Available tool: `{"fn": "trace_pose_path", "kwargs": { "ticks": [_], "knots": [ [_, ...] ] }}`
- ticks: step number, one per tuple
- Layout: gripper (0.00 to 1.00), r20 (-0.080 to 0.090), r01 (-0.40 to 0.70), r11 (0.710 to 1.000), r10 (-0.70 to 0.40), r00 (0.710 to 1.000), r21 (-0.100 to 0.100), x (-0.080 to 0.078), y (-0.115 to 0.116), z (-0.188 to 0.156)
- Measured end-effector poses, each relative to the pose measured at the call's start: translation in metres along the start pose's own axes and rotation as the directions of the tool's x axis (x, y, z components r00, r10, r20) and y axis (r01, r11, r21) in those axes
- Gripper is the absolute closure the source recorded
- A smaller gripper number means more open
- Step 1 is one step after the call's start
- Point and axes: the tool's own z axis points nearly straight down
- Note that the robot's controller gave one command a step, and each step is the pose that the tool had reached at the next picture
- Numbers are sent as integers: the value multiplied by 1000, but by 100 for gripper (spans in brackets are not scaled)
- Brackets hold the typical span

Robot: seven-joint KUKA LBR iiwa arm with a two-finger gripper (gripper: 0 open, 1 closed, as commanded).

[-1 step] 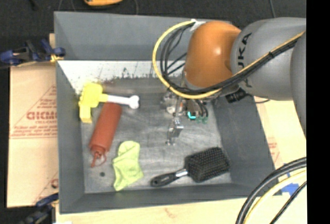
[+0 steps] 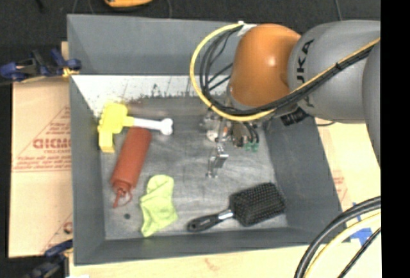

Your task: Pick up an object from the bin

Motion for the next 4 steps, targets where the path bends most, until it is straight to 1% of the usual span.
{"fn": "trace_pose_path", "kwargs": {
  "ticks": [1,2,3,4],
  "knots": [
    [0,0,147,989,-147,989,2,27,54,20],
    [0,-3,208,978,-208,978,0,26,75,49],
    [0,1,409,913,-409,913,0,25,84,50],
    [0,1,614,789,-614,789,0,20,98,98]
  ]
}}
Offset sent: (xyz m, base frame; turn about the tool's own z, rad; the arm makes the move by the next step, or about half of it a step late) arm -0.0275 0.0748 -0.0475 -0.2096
